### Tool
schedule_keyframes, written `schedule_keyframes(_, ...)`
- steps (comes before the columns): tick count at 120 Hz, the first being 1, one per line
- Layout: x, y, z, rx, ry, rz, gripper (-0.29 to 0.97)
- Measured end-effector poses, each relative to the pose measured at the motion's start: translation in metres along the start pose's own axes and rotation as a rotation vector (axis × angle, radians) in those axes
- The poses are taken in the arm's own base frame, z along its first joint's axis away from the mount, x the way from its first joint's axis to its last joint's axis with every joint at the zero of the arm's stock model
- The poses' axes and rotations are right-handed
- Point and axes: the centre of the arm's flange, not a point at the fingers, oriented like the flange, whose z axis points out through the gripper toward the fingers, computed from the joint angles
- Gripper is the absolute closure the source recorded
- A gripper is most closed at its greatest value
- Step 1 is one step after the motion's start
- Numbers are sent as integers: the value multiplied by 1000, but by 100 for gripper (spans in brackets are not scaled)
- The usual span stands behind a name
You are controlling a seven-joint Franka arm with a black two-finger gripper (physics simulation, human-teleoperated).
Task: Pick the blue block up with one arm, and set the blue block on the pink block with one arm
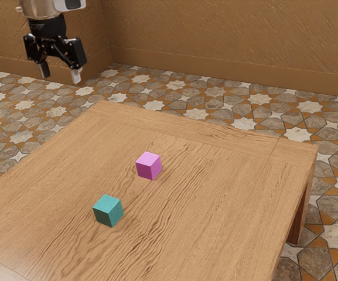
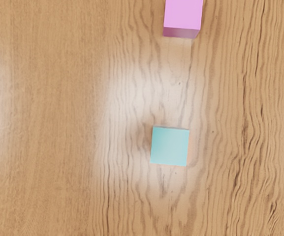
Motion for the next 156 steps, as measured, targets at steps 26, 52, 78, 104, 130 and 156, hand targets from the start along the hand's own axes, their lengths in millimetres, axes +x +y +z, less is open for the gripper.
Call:
schedule_keyframes(26,-18,-4,-73,-7,123,-15,0)
schedule_keyframes(52,-22,-6,-96,-8,125,-27,0)
schedule_keyframes(78,-16,-5,-88,-6,105,-29,0)
schedule_keyframes(104,-39,6,73,11,-96,-1,0)
schedule_keyframes(130,-42,24,200,19,-88,37,0)
schedule_keyframes(156,-35,29,266,12,-39,47,0)
